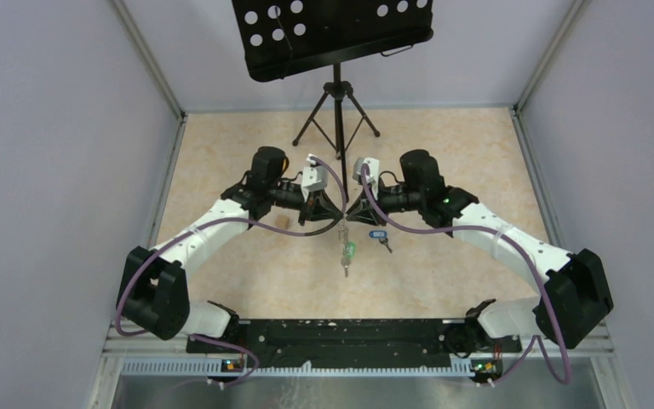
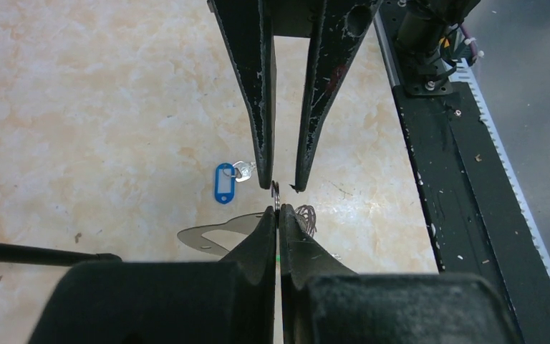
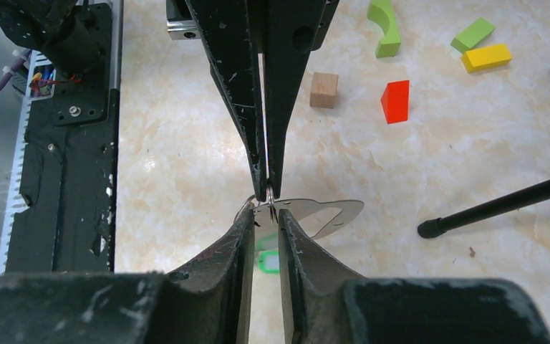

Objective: Put the keys on the keyring

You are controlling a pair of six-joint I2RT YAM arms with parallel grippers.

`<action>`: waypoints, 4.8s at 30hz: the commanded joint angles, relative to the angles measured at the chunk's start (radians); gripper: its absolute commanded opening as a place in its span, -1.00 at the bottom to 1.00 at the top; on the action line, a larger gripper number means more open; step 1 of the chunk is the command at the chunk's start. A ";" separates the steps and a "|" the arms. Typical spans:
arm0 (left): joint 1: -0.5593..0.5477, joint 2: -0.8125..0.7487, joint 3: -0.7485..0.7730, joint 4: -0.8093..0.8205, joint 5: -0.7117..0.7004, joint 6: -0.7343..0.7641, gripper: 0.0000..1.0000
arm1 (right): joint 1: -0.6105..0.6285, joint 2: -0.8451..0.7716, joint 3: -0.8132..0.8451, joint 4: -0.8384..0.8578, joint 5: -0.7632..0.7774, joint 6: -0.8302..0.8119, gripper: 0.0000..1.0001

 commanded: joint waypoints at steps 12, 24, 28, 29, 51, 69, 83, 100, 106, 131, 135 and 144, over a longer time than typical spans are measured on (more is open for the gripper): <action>-0.037 -0.030 0.020 -0.004 -0.041 0.038 -1.00 | -0.006 0.032 0.007 0.025 -0.009 -0.010 -0.48; -0.023 -0.061 -0.010 0.028 -0.050 0.039 -1.00 | -0.010 -0.005 -0.017 0.074 0.000 0.009 -1.00; 0.043 -0.084 -0.062 0.183 0.057 -0.056 -0.63 | -0.031 -0.020 -0.018 0.124 -0.036 0.071 -1.00; 0.063 -0.088 -0.081 0.241 0.082 -0.095 -0.49 | -0.036 -0.022 -0.017 0.135 -0.048 0.085 -1.00; 0.102 0.001 -0.290 1.159 0.232 -0.673 -0.36 | -0.072 0.003 -0.043 0.348 -0.274 0.292 -1.00; 0.084 0.071 -0.305 1.352 0.243 -0.837 -0.32 | -0.072 0.026 -0.040 0.345 -0.268 0.283 -1.00; 0.078 0.098 -0.292 1.415 0.239 -0.901 -0.69 | -0.072 0.037 -0.046 0.350 -0.260 0.279 -1.00; 0.023 -0.054 -0.056 0.177 0.011 -0.051 -1.00 | -0.071 -0.036 -0.046 0.094 -0.096 -0.066 -0.50; 0.007 -0.088 -0.037 0.078 -0.056 0.022 -1.00 | -0.071 -0.045 -0.046 0.062 -0.114 -0.105 -0.21; -0.027 -0.084 -0.024 0.067 -0.003 0.005 -1.00 | 0.007 0.033 -0.014 0.065 -0.106 -0.104 -0.42; -0.027 -0.082 -0.029 0.067 0.002 0.006 -1.00 | 0.012 0.038 -0.008 0.070 -0.097 -0.096 -0.51; -0.027 -0.069 -0.044 0.072 0.023 0.013 -1.00 | 0.015 0.037 0.000 0.071 -0.087 -0.090 -0.61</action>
